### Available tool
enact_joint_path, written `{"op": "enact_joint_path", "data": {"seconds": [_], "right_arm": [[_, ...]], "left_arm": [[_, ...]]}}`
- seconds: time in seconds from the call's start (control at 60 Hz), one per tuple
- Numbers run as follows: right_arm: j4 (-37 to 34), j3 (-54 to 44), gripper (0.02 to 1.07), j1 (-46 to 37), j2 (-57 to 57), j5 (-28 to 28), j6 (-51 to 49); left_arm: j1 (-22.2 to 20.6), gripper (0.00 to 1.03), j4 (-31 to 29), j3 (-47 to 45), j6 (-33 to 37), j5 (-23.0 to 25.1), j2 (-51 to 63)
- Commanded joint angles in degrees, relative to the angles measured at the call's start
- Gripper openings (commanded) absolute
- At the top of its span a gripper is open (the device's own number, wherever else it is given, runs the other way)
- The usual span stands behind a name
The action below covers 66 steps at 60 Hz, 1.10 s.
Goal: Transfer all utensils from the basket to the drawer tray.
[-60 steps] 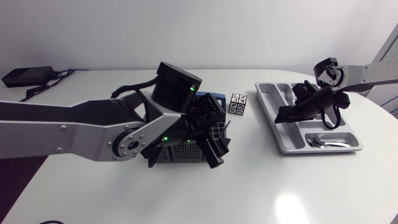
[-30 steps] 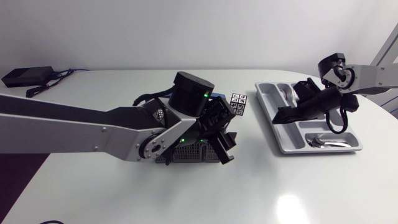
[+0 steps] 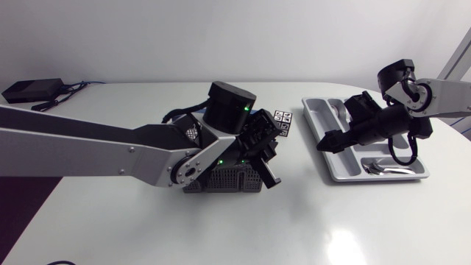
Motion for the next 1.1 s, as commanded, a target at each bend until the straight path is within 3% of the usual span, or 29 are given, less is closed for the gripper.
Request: {"op": "enact_joint_path", "data": {"seconds": [0.0, 0.483, 0.767, 0.933, 1.083], "right_arm": [[0.57, -1.94, 0.98, 0.72, -0.52, -0.21, -1.32], [0.39, -5.28, 0.98, 6.87, -8.51, -1.35, -2.64], [0.48, -5.98, 1.0, 13.12, -17.39, -2.67, -3.7], [0.65, -5.45, 1.0, 17.69, -21.35, -3.46, -3.7], [1.36, -5.28, 0.99, 22.17, -23.37, -3.81, -3.52]], "left_arm": [[0.61, 0.04, -0.08, 1.92, 0.39, -0.32, -0.48], [0.61, 0.04, -10.36, 6.75, -0.48, 1.79, -9.44], [1.75, 0.04, -17.39, 12.12, -5.32, 4.95, -13.4], [4.56, 0.04, -22.05, 15.72, -11.12, 10.49, -14.1], [8.34, 0.04, -26.0, 18.62, -18.06, 18.57, -13.49]]}}
